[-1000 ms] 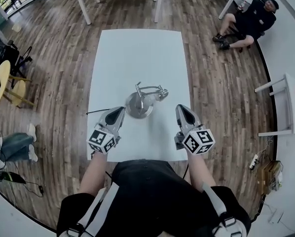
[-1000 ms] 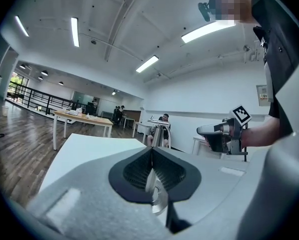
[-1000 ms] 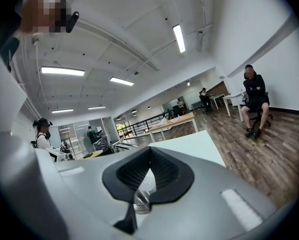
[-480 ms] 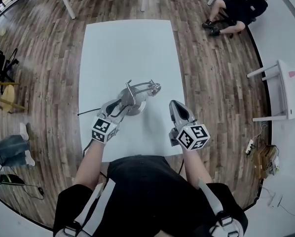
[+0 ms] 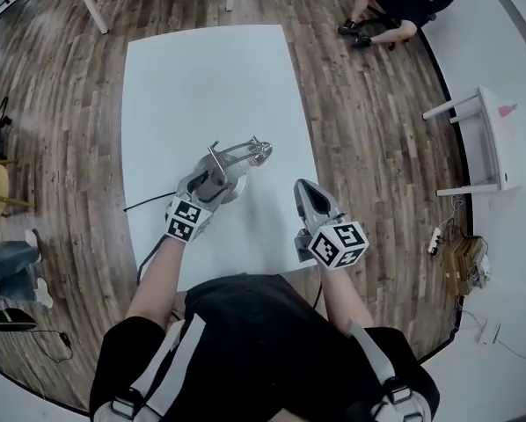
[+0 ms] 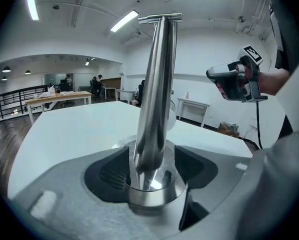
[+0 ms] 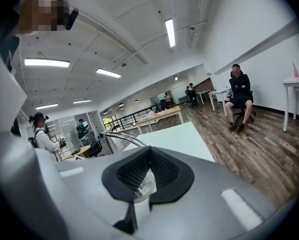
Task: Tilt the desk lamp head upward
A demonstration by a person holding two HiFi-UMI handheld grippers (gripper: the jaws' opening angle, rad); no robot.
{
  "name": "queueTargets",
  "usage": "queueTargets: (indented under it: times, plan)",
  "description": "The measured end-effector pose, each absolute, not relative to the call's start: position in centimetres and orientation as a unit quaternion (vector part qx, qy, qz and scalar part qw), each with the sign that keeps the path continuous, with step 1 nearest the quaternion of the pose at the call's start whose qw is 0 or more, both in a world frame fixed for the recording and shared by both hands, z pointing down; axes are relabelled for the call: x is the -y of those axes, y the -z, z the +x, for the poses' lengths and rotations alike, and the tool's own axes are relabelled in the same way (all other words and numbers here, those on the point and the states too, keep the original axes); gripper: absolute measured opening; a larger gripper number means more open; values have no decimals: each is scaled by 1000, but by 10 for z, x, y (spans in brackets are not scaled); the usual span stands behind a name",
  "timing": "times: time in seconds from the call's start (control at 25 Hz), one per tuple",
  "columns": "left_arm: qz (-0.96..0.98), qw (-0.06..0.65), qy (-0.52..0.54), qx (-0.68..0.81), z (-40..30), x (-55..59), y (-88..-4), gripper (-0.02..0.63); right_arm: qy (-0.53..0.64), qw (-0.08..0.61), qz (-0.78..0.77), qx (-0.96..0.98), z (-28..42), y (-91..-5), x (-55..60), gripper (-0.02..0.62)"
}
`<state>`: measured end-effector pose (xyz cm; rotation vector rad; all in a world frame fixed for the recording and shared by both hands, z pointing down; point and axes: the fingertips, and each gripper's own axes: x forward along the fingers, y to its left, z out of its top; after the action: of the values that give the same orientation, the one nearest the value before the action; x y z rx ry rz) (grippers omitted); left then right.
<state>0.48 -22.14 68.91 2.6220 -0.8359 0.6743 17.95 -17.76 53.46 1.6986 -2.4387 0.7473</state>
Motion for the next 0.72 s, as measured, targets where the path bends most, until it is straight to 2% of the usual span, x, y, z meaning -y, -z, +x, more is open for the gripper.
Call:
queueTargets:
  times: [0.28, 0.52, 0.6, 0.72]
  plan:
    - [913, 143, -242, 295, 9, 230, -699, 290, -256, 29, 548, 796, 172, -539, 182, 6]
    - [912, 129, -281, 271, 16, 224, -710, 287, -401, -100, 476, 776, 139, -551, 193, 6]
    - [911, 122, -289, 266, 17, 223, -711, 284, -427, -115, 458, 771, 129, -556, 199, 46]
    - [911, 125, -291, 264, 16, 224, -717, 284, -446, -119, 442, 769, 116, -557, 209, 46]
